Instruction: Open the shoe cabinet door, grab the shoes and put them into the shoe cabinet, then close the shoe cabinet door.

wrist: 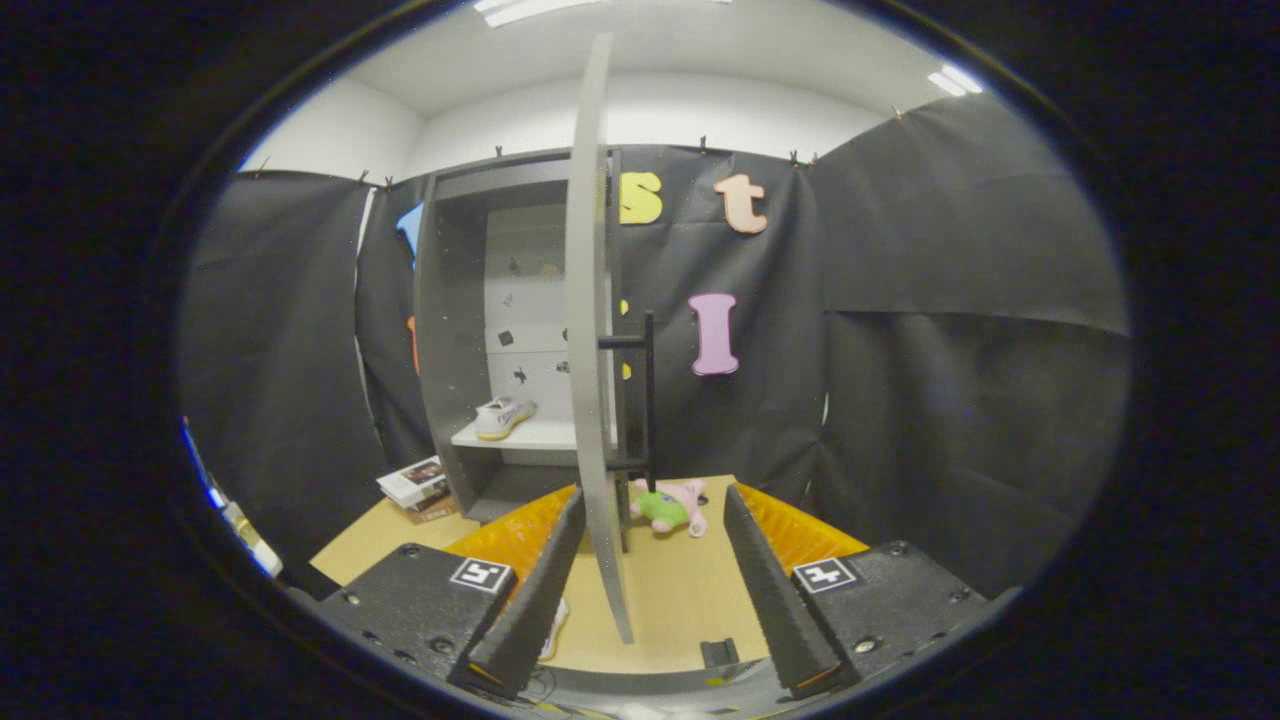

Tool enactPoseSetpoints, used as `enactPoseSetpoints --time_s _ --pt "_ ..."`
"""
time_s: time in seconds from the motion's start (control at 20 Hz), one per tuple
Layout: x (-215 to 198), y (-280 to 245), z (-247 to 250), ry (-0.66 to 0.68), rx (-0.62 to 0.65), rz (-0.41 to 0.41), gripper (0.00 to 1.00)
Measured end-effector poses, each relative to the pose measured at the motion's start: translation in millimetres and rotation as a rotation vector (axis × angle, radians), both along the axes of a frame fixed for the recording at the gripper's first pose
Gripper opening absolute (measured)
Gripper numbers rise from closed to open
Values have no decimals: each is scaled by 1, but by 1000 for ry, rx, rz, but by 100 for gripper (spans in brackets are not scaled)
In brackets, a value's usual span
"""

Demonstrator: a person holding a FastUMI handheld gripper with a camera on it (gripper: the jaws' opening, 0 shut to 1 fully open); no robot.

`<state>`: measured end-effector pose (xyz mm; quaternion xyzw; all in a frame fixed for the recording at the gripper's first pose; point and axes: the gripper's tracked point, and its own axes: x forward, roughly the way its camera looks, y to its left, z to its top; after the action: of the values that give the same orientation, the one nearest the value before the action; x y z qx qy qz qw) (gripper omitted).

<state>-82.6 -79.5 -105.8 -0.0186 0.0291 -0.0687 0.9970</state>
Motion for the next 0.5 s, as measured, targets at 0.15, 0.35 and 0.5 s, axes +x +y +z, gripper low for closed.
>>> enactPoseSetpoints --time_s 0.15,0.35,0.5 --pt "-14 26 -35 34 -1 -3 100" --pt "-20 65 -92 96 51 44 100" --pt "-10 103 -142 170 89 115 100"
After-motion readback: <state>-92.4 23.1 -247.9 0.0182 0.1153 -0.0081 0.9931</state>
